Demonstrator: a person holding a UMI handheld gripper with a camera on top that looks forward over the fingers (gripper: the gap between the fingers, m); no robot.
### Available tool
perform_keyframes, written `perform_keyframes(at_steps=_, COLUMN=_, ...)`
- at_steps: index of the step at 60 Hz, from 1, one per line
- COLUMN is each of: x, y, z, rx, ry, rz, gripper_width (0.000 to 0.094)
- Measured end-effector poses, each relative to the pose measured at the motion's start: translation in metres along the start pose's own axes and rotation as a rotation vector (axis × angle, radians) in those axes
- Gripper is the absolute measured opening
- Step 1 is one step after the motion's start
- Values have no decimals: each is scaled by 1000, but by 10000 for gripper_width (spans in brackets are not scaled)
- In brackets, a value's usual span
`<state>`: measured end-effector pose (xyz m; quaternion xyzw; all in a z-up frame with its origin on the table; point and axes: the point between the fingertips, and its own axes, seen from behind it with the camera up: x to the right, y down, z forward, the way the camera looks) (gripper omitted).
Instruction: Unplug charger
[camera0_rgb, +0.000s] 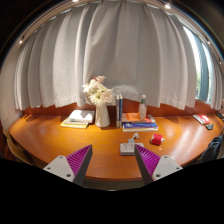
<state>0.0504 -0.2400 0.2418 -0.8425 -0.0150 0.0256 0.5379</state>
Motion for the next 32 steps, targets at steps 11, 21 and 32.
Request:
perform_keyframes(at_steps=11, x=-49, y=19, z=-18, rx=-15, ry=-70, rz=-14, gripper_width=846)
perform_keyframes(at_steps=21, x=-60, y=29, z=-23, rx=-32, ry=-78, rz=-38, gripper_width=846)
perform_keyframes(at_steps=32, x=-77, y=40, z=-24, rx=-48, ry=-107, rz=-13, gripper_width=850)
